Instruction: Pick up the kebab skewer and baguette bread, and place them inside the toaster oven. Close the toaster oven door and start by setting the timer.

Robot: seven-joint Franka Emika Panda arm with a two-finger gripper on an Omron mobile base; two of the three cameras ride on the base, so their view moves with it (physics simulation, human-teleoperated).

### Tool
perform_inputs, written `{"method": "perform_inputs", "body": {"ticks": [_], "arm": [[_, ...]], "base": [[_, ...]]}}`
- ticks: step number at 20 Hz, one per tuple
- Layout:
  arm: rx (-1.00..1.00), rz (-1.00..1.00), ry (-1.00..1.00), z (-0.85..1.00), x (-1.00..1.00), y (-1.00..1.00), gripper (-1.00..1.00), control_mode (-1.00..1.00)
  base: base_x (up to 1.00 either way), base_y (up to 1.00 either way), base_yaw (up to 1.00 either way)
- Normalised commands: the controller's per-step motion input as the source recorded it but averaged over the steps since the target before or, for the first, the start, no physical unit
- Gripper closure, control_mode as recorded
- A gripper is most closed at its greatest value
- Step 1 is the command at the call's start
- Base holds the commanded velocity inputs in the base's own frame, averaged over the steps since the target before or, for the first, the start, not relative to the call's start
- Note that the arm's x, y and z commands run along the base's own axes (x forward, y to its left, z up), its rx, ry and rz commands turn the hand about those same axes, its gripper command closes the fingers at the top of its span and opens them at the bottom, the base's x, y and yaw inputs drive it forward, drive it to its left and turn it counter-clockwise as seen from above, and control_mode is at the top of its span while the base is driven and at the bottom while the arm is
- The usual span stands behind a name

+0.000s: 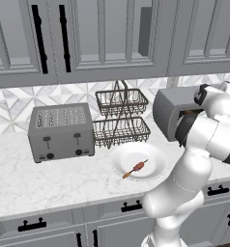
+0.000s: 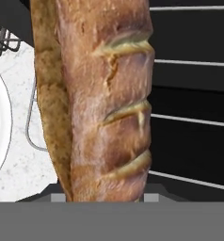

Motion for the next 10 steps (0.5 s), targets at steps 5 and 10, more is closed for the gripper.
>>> {"method": "perform_inputs", "body": {"ticks": [5, 10], "arm": [[-0.06, 0.0, 0.05, -0.06, 0.04, 0.0, 1.0, -1.0], [-0.06, 0.0, 0.03, -0.21, 0.0, 0.0, 1.0, -1.0]], "base": [[0.0, 0.0, 0.0], [0.0, 0.0, 0.0]]}}
